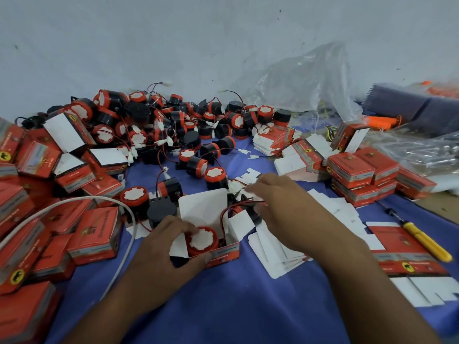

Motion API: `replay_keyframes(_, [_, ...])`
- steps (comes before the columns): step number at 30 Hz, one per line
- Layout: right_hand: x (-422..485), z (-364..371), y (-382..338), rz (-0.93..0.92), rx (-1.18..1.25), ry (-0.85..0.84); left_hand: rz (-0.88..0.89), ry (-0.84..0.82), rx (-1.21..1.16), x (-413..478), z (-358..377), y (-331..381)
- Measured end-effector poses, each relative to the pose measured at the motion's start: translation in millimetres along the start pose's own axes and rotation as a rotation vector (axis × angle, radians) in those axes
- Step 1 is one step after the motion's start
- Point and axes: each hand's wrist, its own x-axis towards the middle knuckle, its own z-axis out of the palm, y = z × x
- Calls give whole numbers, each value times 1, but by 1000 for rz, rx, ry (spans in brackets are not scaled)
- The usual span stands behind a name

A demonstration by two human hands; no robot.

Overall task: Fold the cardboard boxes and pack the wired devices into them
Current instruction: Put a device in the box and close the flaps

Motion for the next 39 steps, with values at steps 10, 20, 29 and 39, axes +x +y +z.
replay_keyframes(10, [1,12,13,77,27,-72,7,-4,-19,0,-1,1])
replay_keyframes(20, [3,0,7,16,108,137,3,-5,8,-1,0,0])
replay_keyframes(29, [0,0,-12,-251,540,100,11,-2,20,-1,0,-1])
replay_keyframes(39, [5,25,-24,-182,72,-92,32,-21,14,0,0,1])
